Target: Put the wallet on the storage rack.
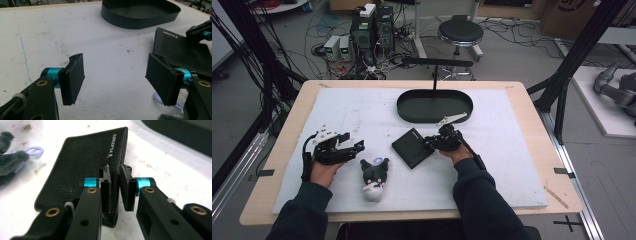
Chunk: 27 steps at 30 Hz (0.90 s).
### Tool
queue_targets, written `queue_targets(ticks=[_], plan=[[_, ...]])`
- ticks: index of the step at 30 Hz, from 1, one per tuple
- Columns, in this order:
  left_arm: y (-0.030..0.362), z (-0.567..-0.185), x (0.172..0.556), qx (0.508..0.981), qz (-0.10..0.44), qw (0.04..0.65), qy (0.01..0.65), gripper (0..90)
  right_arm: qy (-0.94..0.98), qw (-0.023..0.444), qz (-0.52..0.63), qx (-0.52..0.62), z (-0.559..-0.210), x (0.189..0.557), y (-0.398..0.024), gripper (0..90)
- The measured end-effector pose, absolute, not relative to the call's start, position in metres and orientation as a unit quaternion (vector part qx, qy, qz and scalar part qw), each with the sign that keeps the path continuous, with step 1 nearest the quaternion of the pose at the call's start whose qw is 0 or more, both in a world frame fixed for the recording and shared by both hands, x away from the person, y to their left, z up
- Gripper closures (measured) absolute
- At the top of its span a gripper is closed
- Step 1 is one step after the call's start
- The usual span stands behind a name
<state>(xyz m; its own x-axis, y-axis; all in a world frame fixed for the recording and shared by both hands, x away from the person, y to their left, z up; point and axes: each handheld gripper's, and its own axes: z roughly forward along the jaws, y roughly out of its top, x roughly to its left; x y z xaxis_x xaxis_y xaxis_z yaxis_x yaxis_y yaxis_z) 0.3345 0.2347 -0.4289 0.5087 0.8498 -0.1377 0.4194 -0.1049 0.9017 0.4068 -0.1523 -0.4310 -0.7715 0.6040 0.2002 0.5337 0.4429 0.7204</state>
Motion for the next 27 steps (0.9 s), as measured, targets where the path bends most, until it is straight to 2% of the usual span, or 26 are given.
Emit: queue_targets(ticks=[15,22,27], plan=[[0.238,-0.428,0.334,0.705,0.216,0.503,0.451,30.8,0.816,0.086,0.437,0.368,-0.403,0.394,-0.212,87.4],[0.238,-0.429,0.335,0.705,0.215,0.503,0.452,30.8,0.790,0.133,0.457,0.387,-0.373,0.384,-0.252,89.0],[0.238,-0.428,0.335,0.705,0.216,0.502,0.451,30.8,0.804,0.156,0.440,0.369,-0.367,0.375,-0.249,89.2]])
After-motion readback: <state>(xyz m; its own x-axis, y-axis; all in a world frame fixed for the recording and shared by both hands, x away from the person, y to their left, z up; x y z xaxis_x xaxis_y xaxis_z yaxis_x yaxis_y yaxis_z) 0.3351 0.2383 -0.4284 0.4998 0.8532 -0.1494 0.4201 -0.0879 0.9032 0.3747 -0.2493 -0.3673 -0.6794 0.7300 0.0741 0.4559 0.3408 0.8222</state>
